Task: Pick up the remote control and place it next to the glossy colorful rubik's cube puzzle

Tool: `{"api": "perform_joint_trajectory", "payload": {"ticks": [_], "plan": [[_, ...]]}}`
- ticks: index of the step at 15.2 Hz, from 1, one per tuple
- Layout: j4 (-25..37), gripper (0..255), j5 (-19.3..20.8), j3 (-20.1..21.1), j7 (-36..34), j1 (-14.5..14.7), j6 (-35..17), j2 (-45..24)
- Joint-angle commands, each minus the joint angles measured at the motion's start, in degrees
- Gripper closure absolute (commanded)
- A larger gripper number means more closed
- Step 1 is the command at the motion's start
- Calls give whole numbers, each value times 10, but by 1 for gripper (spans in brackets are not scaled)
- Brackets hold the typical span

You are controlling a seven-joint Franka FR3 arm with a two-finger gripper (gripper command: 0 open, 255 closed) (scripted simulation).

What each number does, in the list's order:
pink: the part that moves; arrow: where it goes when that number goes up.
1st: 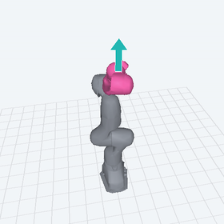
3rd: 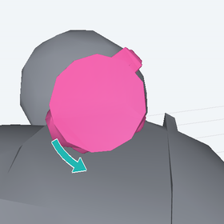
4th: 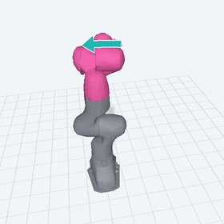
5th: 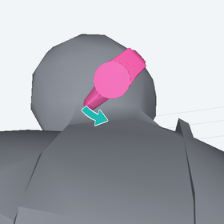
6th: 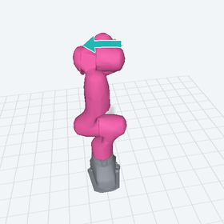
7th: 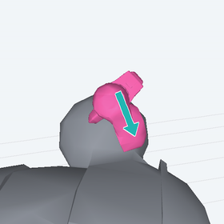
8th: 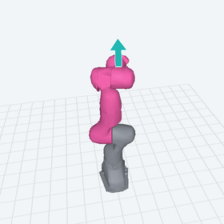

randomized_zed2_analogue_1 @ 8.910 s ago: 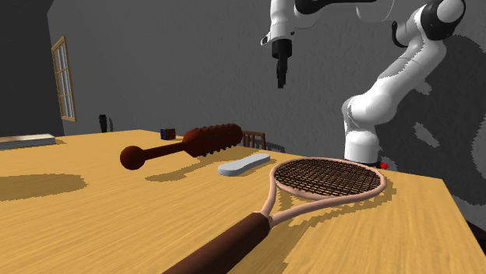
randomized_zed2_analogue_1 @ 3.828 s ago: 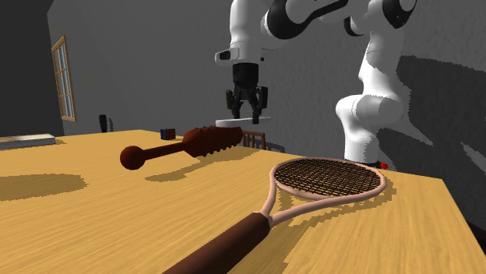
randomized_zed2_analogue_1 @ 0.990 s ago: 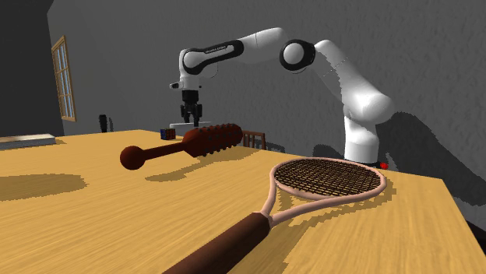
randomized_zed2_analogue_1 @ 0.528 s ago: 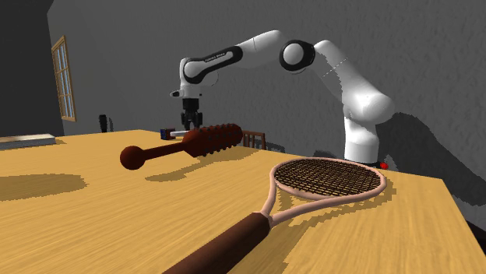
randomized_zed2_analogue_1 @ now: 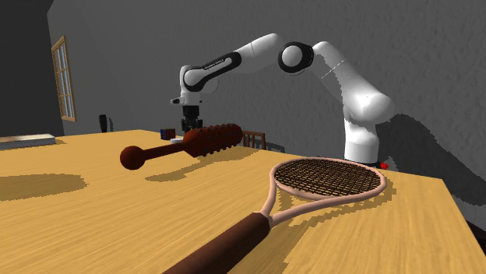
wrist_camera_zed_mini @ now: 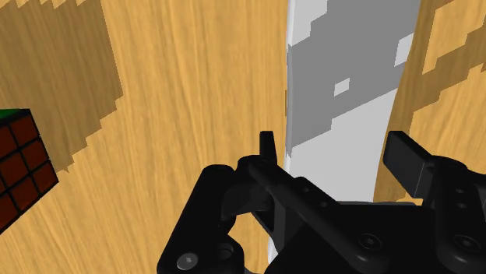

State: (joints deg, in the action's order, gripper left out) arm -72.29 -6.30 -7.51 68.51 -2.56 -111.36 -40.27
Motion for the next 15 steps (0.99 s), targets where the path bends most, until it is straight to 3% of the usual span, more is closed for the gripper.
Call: {"api": "perform_joint_trajectory", "payload": {"ticks": [1, 5, 6, 11, 15], "plan": [[0, 255, 0, 0, 0, 0, -1, 0], [0, 255, 0, 0, 0, 0, -1, 0], [0, 0, 0, 0, 0, 0, -1, 0], [-1, 0, 0, 0, 0, 0, -1, 0], [49, 0, 3, -2, -2, -2, 63, 14]]}}
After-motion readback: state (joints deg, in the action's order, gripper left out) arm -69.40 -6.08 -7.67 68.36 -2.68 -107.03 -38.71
